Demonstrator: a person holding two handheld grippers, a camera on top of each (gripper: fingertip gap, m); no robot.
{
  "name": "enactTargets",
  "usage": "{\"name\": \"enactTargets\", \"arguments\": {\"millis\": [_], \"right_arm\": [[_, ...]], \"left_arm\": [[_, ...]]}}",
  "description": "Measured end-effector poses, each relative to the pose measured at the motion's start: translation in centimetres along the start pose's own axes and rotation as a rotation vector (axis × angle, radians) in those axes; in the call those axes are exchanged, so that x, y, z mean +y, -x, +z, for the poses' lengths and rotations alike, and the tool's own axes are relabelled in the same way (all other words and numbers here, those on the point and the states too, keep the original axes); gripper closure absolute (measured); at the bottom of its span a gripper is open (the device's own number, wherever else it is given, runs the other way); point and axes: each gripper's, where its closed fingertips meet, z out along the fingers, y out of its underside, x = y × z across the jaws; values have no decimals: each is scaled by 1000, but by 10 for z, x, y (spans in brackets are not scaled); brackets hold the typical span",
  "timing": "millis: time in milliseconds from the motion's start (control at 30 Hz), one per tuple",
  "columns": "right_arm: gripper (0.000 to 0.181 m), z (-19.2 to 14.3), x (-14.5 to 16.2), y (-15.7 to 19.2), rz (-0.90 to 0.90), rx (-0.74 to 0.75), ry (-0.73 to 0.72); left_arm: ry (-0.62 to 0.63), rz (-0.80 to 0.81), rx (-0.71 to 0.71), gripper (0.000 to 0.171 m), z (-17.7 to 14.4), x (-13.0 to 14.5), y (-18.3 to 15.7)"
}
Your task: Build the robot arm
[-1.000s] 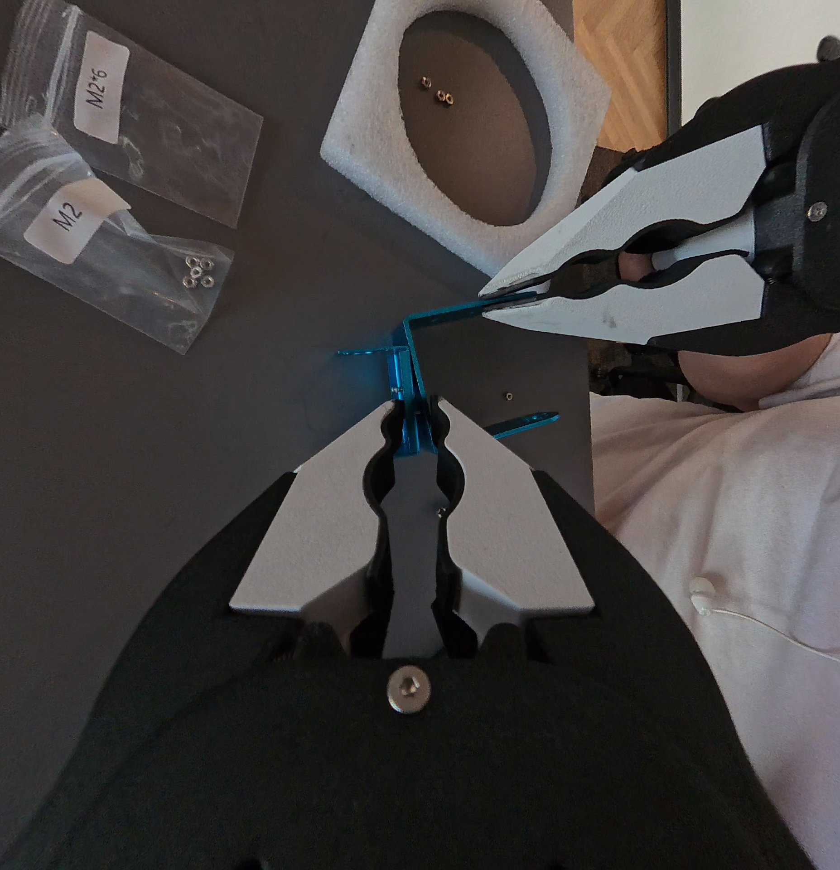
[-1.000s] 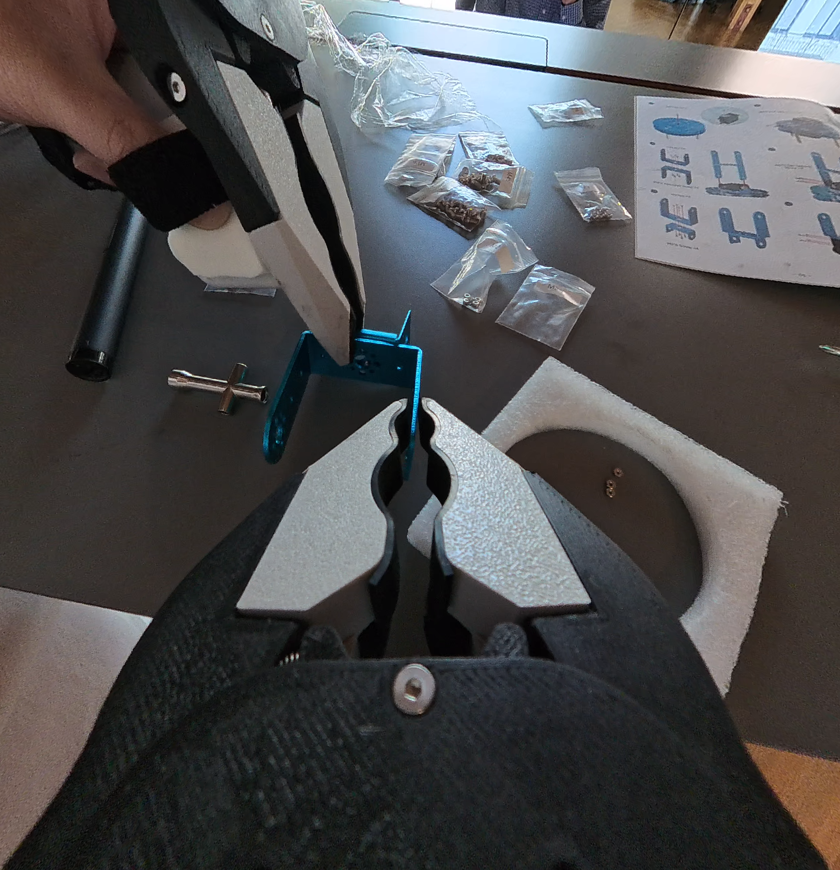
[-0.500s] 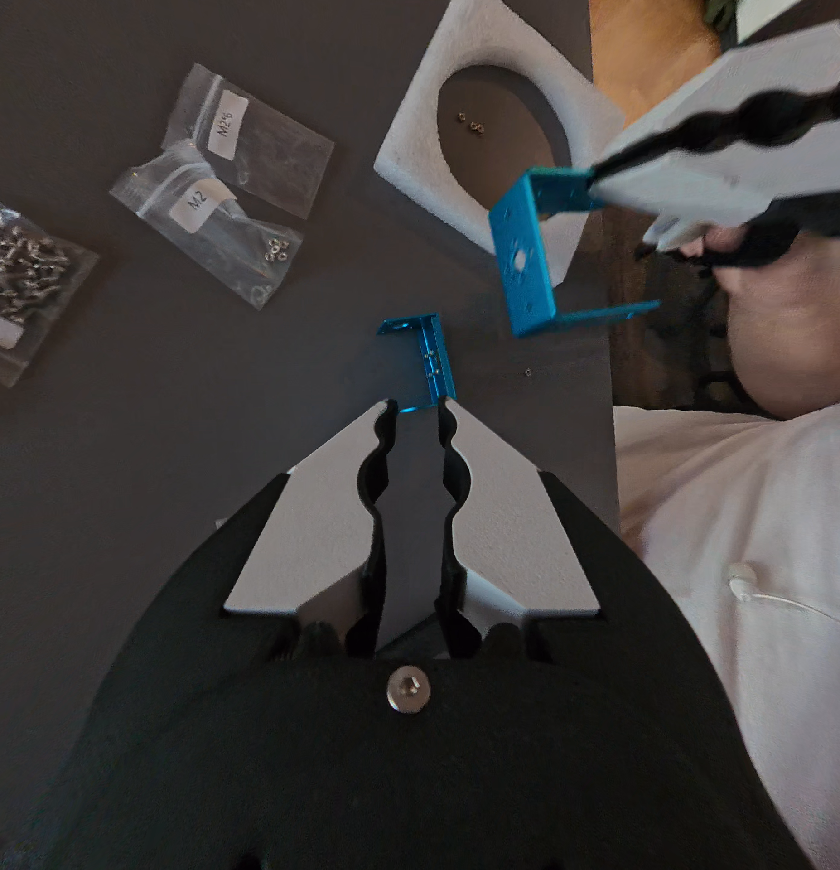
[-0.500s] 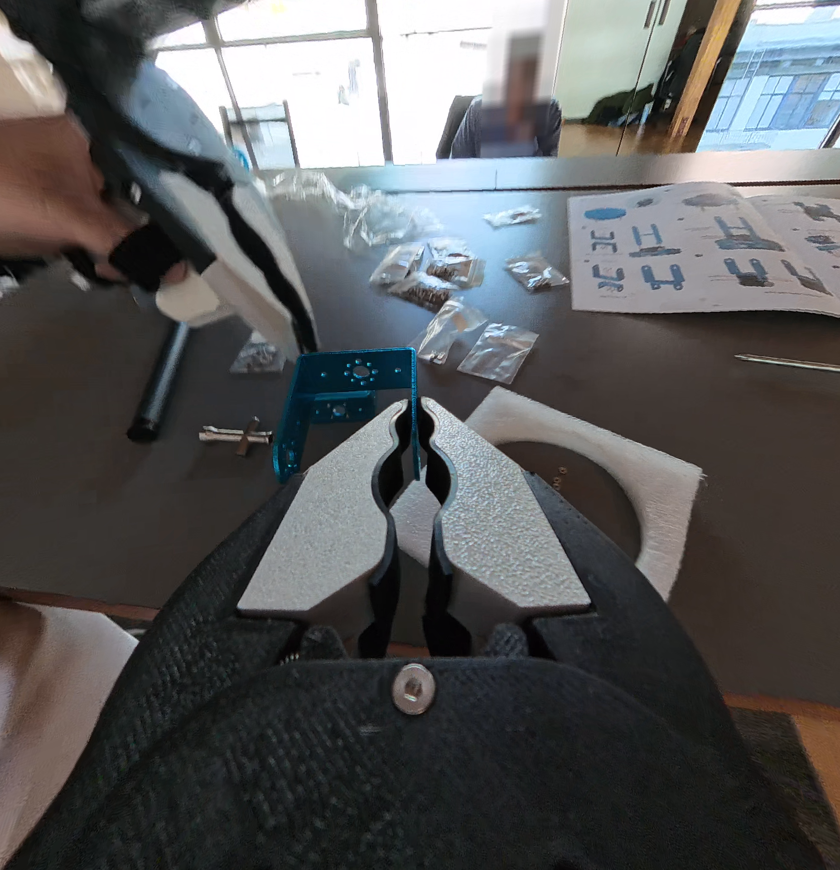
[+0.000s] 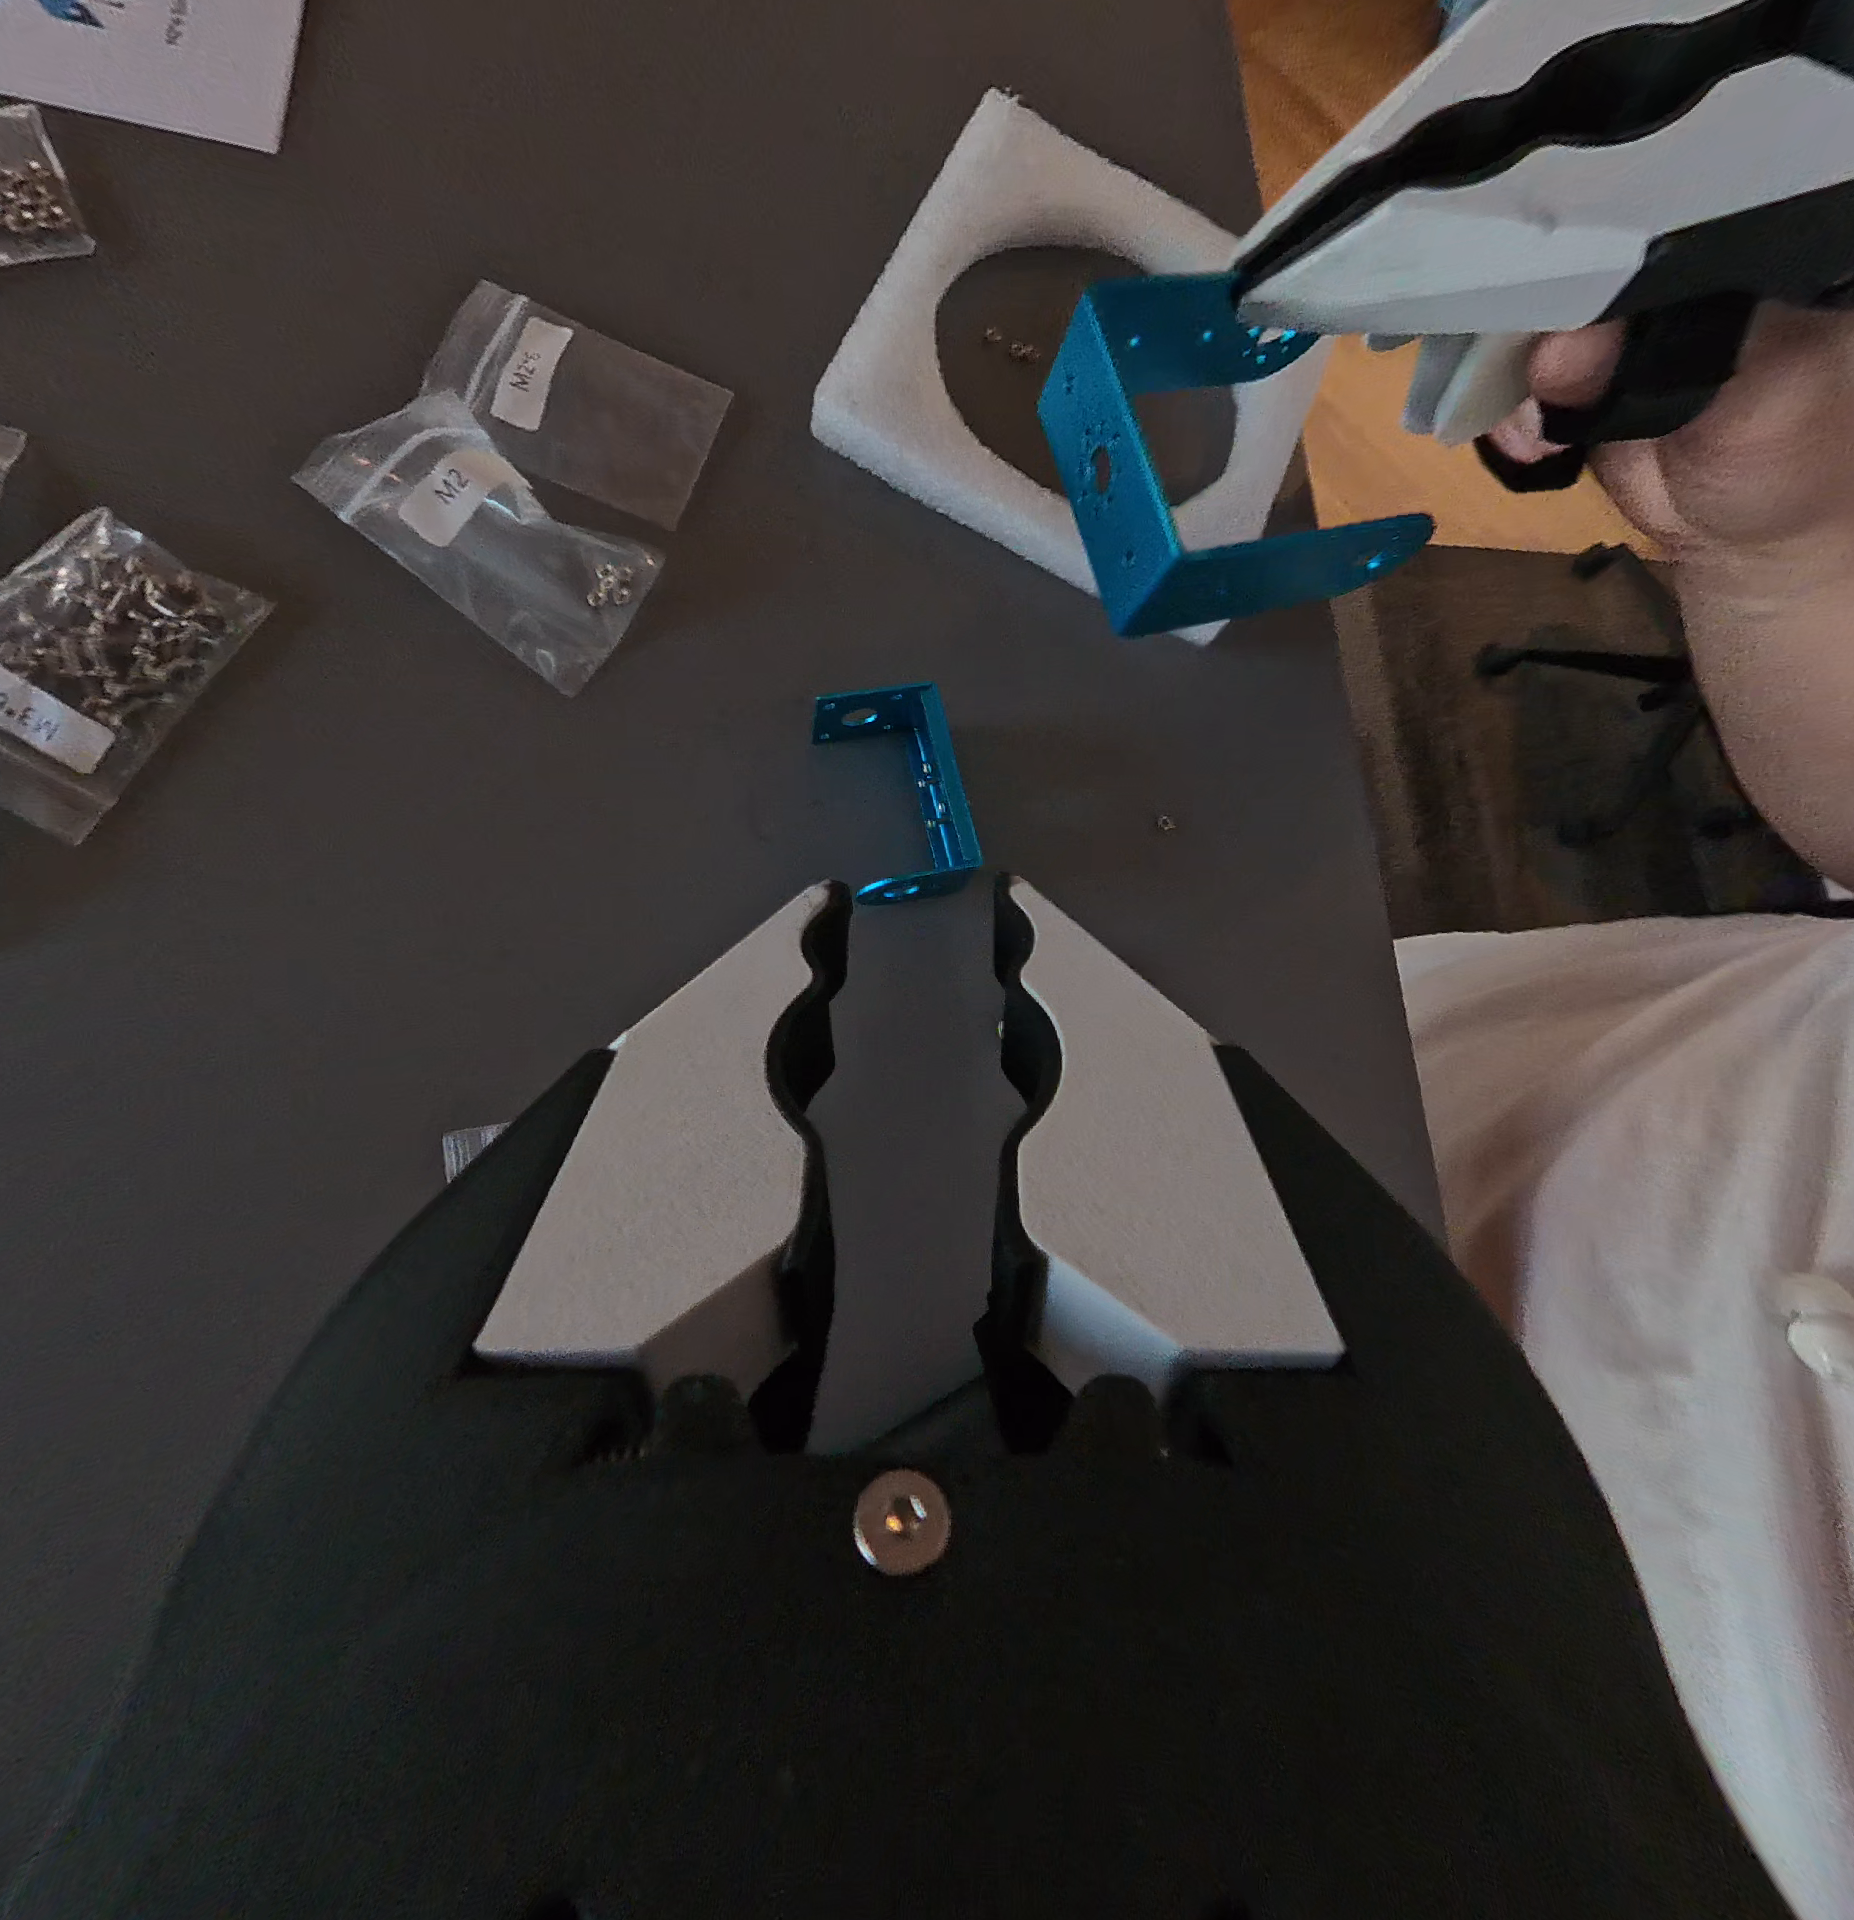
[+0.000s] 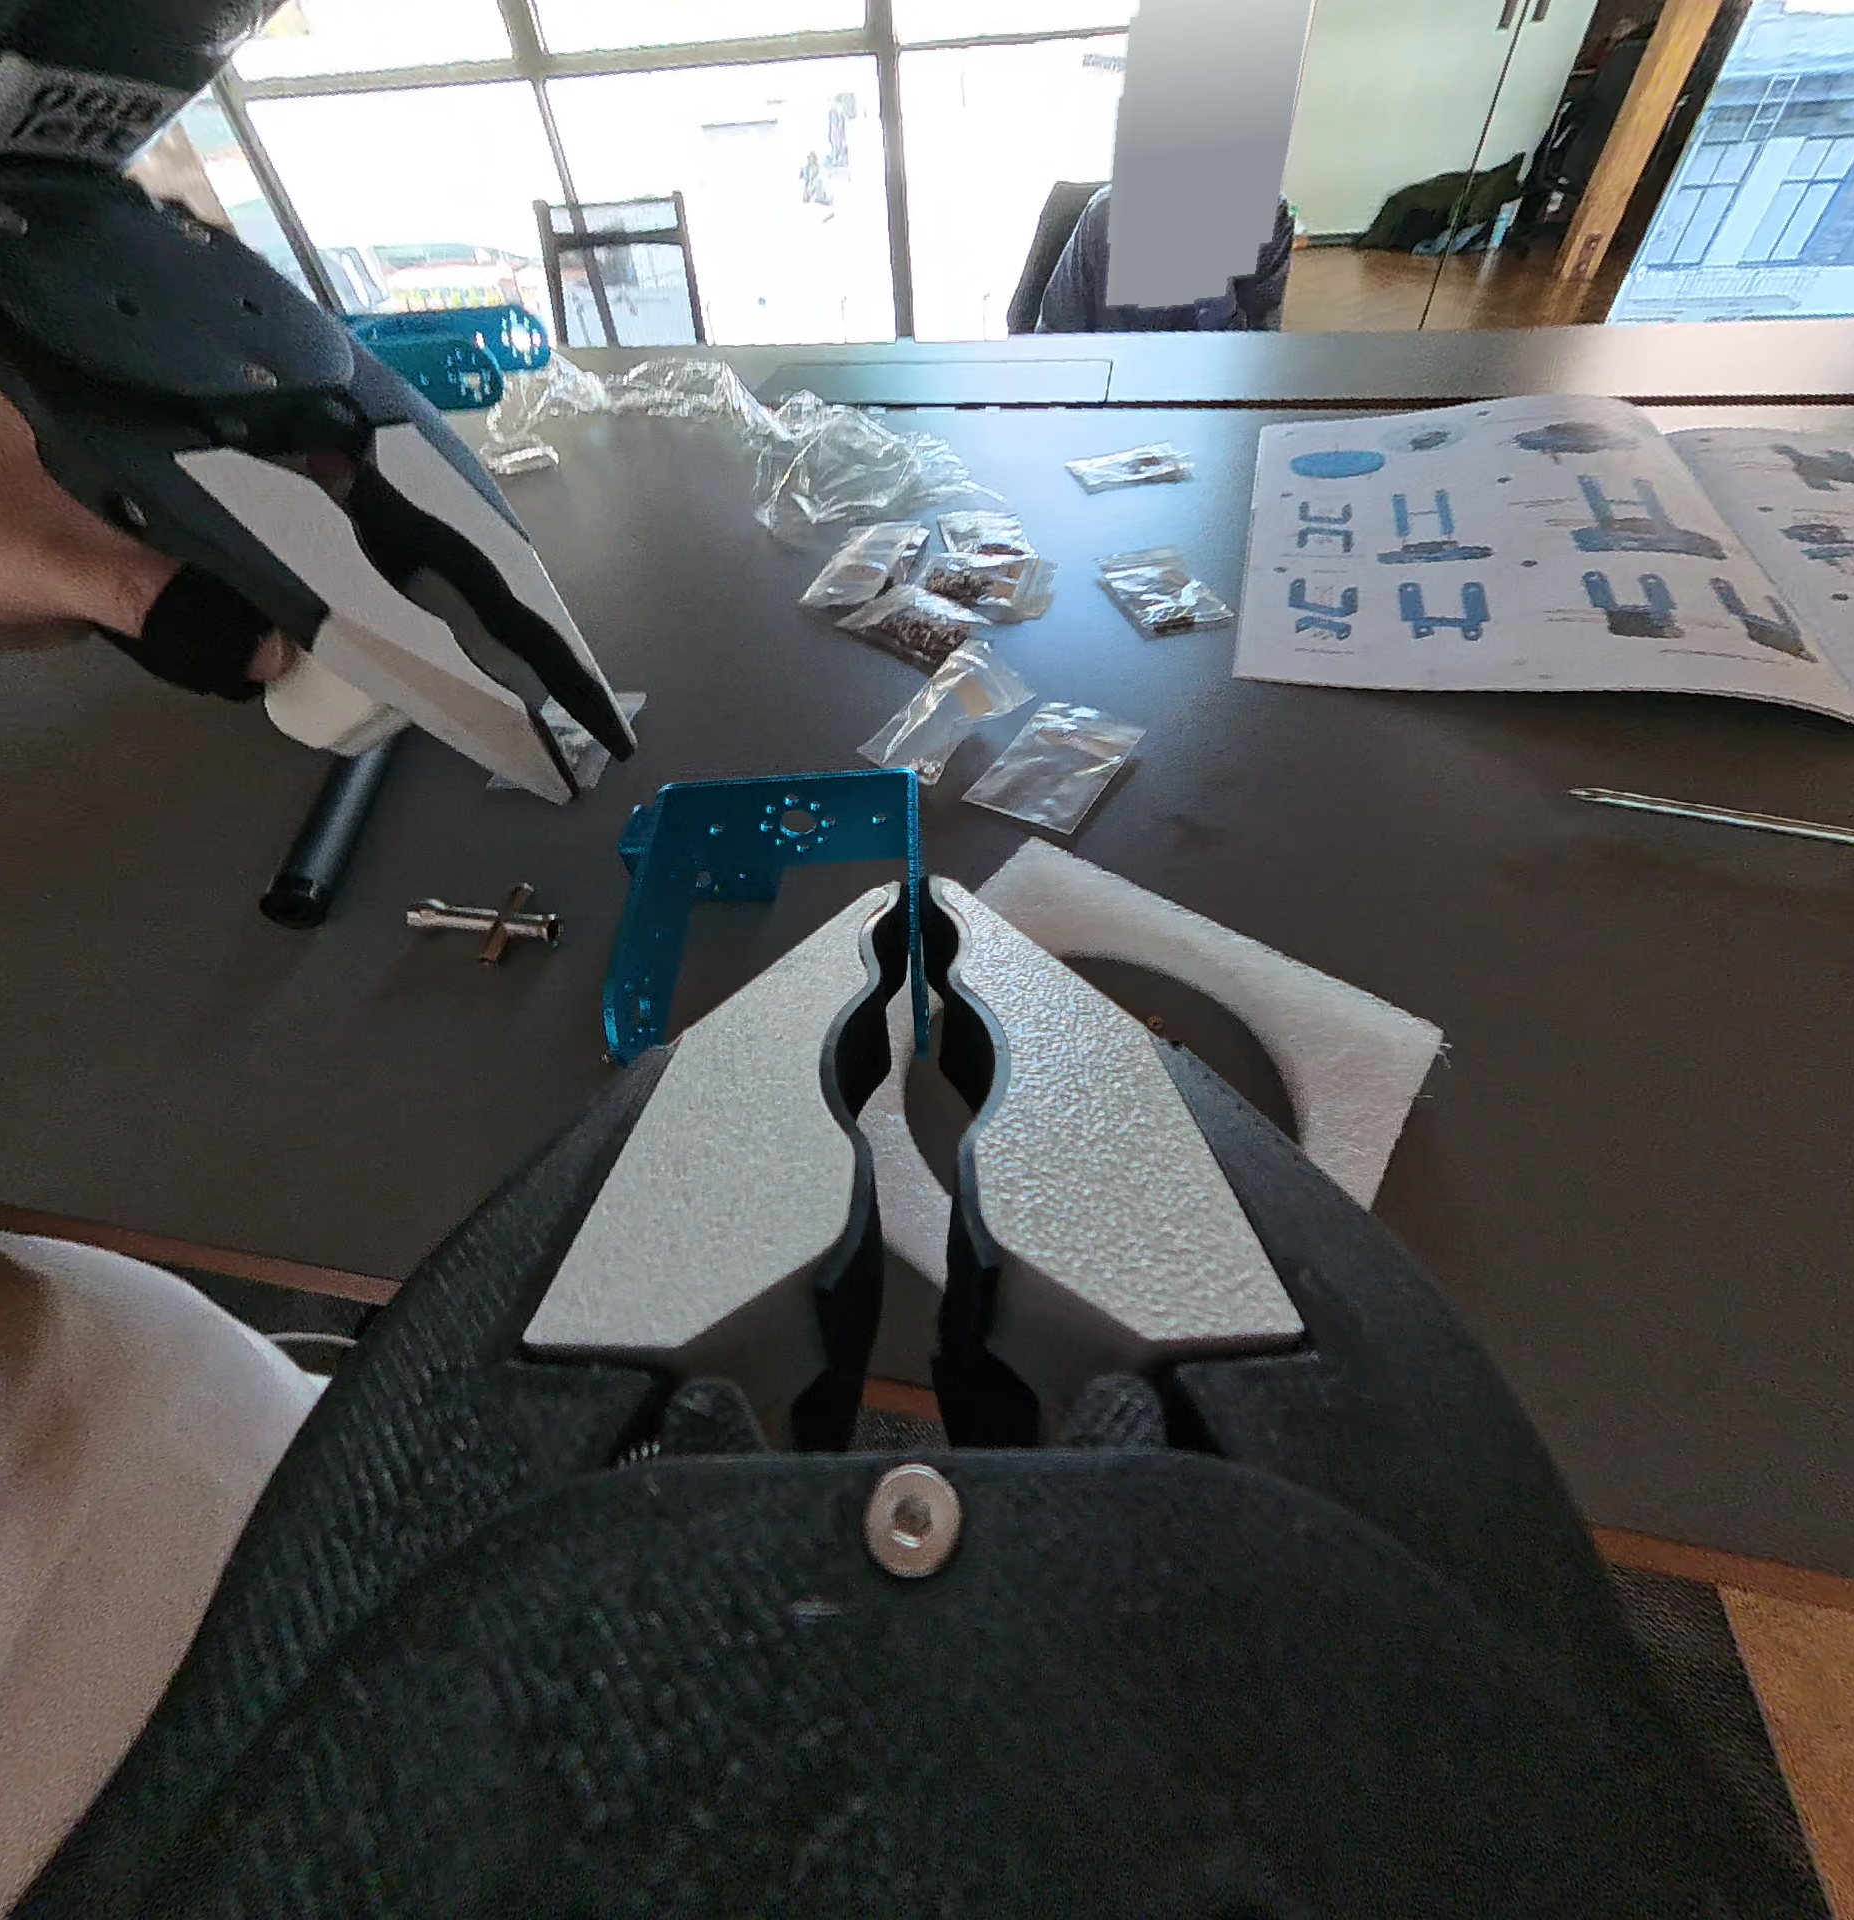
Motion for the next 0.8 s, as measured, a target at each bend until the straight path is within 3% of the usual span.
{"name": "enactTargets", "arguments": {"millis": [100,167,333,433,667,800], "right_arm": [[181,3,9,3,-29,-11,40],[181,4,13,4,-32,-32,53],[181,2,13,4,-32,-73,51],[181,0,10,4,-44,-95,33],[180,-5,1,5,-69,-114,-2],[180,-9,-3,5,-87,-125,-6]], "left_arm": [[2,121,-12,144,1,2,5],[78,241,-43,145,1,5,10],[215,531,81,155,-1,-4,-8],[322,714,65,151,4,-2,-2],[445,861,134,152,20,16,3],[456,947,129,161,23,20,5]]}}
